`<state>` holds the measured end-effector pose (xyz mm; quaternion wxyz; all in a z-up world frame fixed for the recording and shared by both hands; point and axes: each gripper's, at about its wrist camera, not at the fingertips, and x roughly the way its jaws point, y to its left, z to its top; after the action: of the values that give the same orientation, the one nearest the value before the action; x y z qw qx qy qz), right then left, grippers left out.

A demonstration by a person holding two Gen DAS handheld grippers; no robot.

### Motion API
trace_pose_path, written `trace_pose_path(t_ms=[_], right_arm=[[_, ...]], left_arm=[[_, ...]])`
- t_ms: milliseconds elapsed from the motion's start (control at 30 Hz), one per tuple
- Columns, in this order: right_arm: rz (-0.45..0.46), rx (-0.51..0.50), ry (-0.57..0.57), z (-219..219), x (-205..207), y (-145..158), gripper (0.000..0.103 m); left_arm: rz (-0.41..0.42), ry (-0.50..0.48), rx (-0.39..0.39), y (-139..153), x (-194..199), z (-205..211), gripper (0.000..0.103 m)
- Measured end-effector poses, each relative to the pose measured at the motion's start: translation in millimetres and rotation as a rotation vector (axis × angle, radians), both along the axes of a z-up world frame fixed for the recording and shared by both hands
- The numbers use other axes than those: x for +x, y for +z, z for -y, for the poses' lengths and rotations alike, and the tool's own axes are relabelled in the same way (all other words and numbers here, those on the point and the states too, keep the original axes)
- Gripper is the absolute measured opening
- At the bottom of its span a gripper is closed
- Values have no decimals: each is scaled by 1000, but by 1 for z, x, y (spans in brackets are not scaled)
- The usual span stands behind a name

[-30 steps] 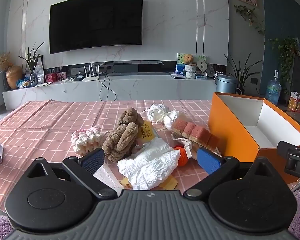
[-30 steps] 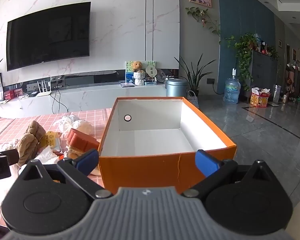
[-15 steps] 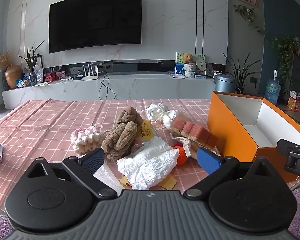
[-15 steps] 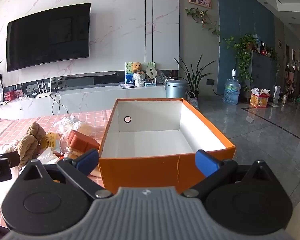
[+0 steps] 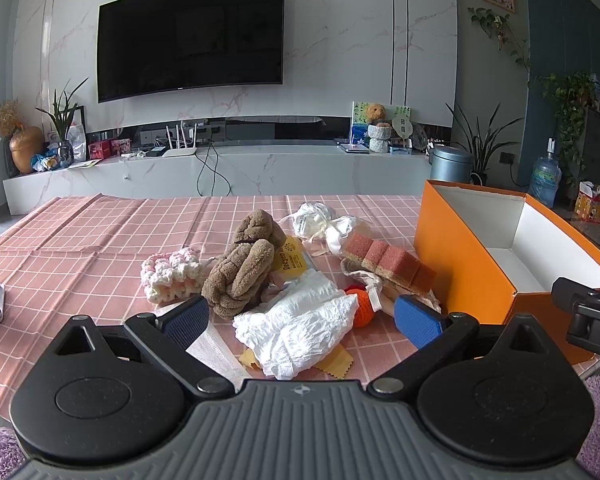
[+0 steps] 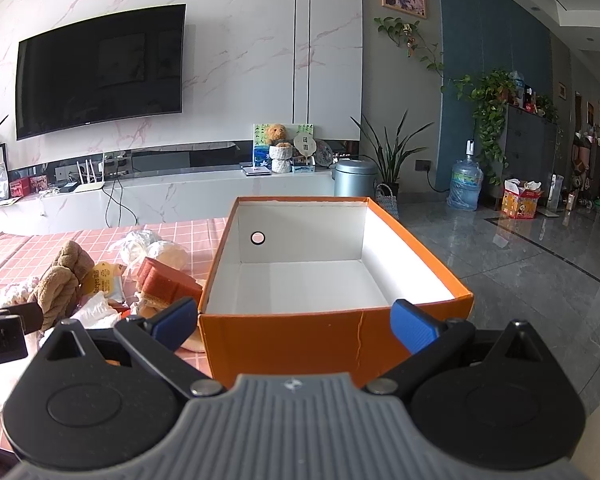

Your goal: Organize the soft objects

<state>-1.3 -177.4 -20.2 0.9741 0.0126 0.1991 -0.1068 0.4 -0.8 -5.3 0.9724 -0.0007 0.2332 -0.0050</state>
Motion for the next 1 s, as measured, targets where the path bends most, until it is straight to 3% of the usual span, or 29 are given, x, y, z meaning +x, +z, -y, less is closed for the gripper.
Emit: trace_pose_path(t_ms=[1000], right_arm=[[-9,-5,3,-3,0,1,101]], left_arm=[[-23,-5,0,-10,2,0,103]])
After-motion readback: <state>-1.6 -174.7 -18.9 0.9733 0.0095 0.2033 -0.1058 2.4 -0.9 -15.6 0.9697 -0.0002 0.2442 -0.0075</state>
